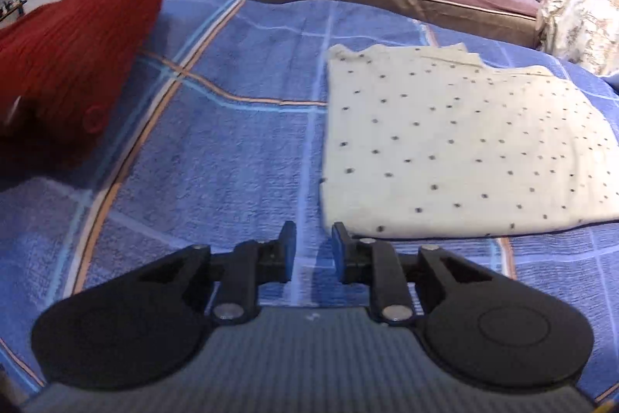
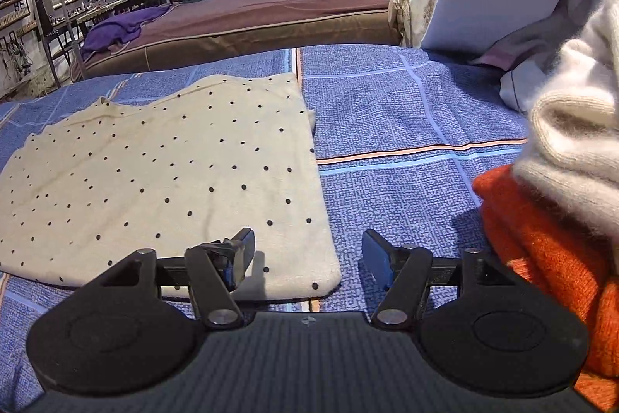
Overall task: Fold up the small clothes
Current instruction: 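Move the left gripper to the folded shirt's edge and close on it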
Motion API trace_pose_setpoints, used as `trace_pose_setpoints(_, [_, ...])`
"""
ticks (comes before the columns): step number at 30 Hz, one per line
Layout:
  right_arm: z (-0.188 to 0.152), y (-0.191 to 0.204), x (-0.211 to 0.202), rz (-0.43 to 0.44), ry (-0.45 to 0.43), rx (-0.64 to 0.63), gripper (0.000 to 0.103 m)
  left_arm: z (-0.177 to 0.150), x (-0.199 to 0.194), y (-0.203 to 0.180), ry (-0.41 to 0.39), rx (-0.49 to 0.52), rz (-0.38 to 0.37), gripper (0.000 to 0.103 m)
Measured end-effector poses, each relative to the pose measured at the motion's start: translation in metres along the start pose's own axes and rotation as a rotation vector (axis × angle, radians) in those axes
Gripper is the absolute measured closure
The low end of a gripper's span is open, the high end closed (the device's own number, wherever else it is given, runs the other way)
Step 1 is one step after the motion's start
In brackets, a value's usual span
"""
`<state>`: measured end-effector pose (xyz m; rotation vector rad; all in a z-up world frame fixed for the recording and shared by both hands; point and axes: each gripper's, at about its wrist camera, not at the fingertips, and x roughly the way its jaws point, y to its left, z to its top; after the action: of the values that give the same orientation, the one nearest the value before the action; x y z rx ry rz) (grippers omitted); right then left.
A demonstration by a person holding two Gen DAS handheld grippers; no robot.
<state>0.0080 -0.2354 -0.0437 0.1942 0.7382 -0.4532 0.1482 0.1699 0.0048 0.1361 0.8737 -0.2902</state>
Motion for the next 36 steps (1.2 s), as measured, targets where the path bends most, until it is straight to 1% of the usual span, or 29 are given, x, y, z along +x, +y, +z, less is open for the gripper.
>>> trace_pose_setpoints(1, [-0.002, -0.001, 0.002, -0.016, 0.006, 0.004, 0.0, 0.002, -0.001, -0.013, -0.01, 0.02, -0.02, 0.065])
trace_pose_setpoints(2, [-0.003, -0.002, 0.004, -0.017, 0.017, 0.016, 0.0, 0.004, -0.001, -0.027, -0.02, 0.045, -0.045, 0.056])
trace_pose_setpoints(3, [-0.005, -0.005, 0.007, 0.015, 0.04, 0.032, 0.0, 0.006, 0.0, -0.042, -0.03, 0.077, -0.07, 0.042])
trace_pose_setpoints(4, [-0.007, -0.005, 0.009, 0.044, 0.058, 0.035, 0.006, 0.006, 0.003, -0.06, -0.037, 0.116, -0.091, 0.039])
trace_pose_setpoints(5, [-0.01, -0.005, 0.013, 0.065, 0.078, 0.029, 0.013, 0.006, 0.006, -0.078, -0.033, 0.159, -0.11, 0.039])
trace_pose_setpoints(6, [-0.014, -0.004, 0.017, 0.067, 0.107, 0.02, 0.023, 0.005, 0.01, -0.099, -0.025, 0.215, -0.135, 0.039])
trace_pose_setpoints(7, [-0.016, -0.004, 0.019, 0.065, 0.124, 0.021, 0.024, 0.004, 0.013, -0.12, -0.027, 0.272, -0.159, 0.039])
trace_pose_setpoints(8, [-0.017, -0.005, 0.016, 0.065, 0.115, 0.03, 0.024, 0.001, 0.015, -0.142, -0.041, 0.341, -0.171, 0.039])
trace_pose_setpoints(9, [-0.016, -0.006, 0.009, 0.053, 0.094, 0.04, 0.016, -0.004, 0.016, -0.168, -0.063, 0.432, -0.178, 0.036])
trace_pose_setpoints(10, [-0.015, -0.007, 0.002, 0.042, 0.066, 0.037, 0.0, -0.009, 0.018, -0.192, -0.087, 0.526, -0.184, 0.029])
trace_pose_setpoints(12, [-0.011, -0.009, -0.013, 0.035, 0.008, 0.023, 0.0, -0.026, 0.022, -0.241, -0.151, 0.729, -0.187, 0.022])
trace_pose_setpoints(14, [-0.006, -0.013, -0.023, 0.039, -0.014, 0.021, 0.0, -0.045, 0.027, -0.283, -0.199, 0.9, -0.17, 0.022])
trace_pose_setpoints(15, [-0.003, -0.016, -0.028, 0.045, -0.029, 0.02, 0.0, -0.054, 0.03, -0.301, -0.221, 0.966, -0.164, 0.022])
trace_pose_setpoints(17, [0.0, -0.021, -0.037, 0.049, -0.047, 0.031, 0.0, -0.064, 0.038, -0.328, -0.281, 1.031, -0.126, 0.022])
trace_pose_setpoints(18, [0.001, -0.024, -0.04, 0.057, -0.053, 0.038, 0.0, -0.064, 0.04, -0.338, -0.303, 1.043, -0.113, 0.022])
trace_pose_setpoints(20, [0.002, -0.028, -0.044, 0.07, -0.058, 0.044, 0.0, -0.064, 0.047, -0.358, -0.327, 1.073, -0.087, 0.023])
trace_pose_setpoints(22, [0.003, -0.028, -0.047, 0.07, -0.067, 0.04, 0.0, -0.063, 0.051, -0.375, -0.352, 1.108, -0.092, 0.028])
trace_pose_setpoints(24, [0.005, -0.025, -0.05, 0.051, -0.09, 0.016, 0.0, -0.065, 0.058, -0.394, -0.381, 1.159, -0.101, 0.029])
trace_pose_setpoints(26, [0.009, -0.027, -0.052, 0.038, -0.111, 0.023, 0.0, -0.068, 0.066, -0.408, -0.424, 1.19, -0.105, 0.031])
trace_pose_setpoints(28, [0.016, -0.033, -0.052, 0.048, -0.123, 0.053, 0.0, -0.067, 0.074, -0.422, -0.446, 1.209, -0.117, 0.04])
trace_pose_setpoints(29, [0.019, -0.035, -0.052, 0.044, -0.124, 0.056, 0.0, -0.065, 0.077, -0.428, -0.445, 1.207, -0.129, 0.045])
trace_pose_setpoints(30, [0.023, -0.036, -0.051, 0.034, -0.126, 0.053, 0.0, -0.062, 0.079, -0.432, -0.433, 1.189, -0.152, 0.061])
trace_pose_setpoints(31, [0.027, -0.037, -0.05, 0.02, -0.128, 0.051, 0.0, -0.056, 0.085, -0.435, -0.393, 1.158, -0.183, 0.083])
trace_pose_setpoints(32, [0.03, -0.038, -0.049, 0.021, -0.131, 0.049, 0.0, -0.05, 0.089, -0.437, -0.351, 1.121, -0.199, 0.089])
trace_pose_setpoints(35, [0.043, -0.037, -0.047, 0.044, -0.147, 0.022, 0.0, -0.032, 0.091, -0.421, -0.289, 0.96, -0.259, 0.092])
trace_pose_setpoints(36, [0.047, -0.035, -0.045, 0.05, -0.146, 0.017, 0.0, -0.022, 0.091, -0.412, -0.253, 0.868, -0.299, 0.094])
